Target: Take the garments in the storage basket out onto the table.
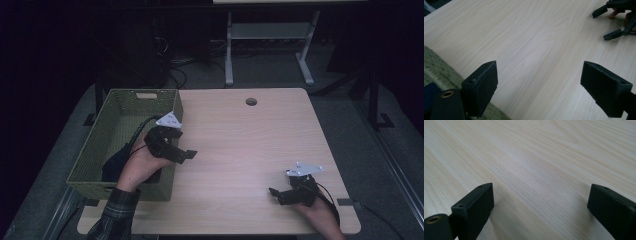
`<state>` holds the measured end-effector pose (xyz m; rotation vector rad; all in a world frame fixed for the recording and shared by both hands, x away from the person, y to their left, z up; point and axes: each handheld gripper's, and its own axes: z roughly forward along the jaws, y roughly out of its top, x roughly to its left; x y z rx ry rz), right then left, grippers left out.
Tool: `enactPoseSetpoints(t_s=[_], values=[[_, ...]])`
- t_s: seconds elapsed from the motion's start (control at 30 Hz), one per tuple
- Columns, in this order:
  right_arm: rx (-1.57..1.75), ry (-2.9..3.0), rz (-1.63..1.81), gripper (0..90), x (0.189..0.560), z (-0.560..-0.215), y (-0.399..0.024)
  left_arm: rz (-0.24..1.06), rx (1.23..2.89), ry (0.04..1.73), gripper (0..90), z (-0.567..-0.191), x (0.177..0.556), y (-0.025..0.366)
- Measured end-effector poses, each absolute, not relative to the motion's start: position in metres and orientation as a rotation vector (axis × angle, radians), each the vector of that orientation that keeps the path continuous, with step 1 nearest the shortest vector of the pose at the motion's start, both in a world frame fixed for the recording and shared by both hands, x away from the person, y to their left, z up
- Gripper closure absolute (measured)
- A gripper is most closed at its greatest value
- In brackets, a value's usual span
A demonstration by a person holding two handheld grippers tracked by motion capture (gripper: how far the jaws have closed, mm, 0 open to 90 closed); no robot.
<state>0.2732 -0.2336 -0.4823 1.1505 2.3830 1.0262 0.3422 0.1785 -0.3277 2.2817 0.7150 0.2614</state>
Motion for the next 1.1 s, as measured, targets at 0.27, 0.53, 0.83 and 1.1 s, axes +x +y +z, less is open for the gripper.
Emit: enactPoseSetpoints(t_s=[0.27,0.53,0.83,1.1], values=[[1.153,2.383,1.025,6.3,0.273,-0.482,-0.234,0.295,2.283,0.761,14.2,-0.323,0.342,0.195],[1.153,2.383,1.026,6.3,0.273,-0.482,-0.234,0.308,2.295,0.800,14.2,-0.322,0.342,0.206],[1.148,2.384,1.024,6.3,0.273,-0.482,-0.234,0.320,2.295,0.841,14.3,-0.322,0.342,0.217],[1.153,2.383,1.026,6.3,0.273,-0.482,-0.233,0.332,2.289,0.884,14.2,-0.321,0.342,0.231]])
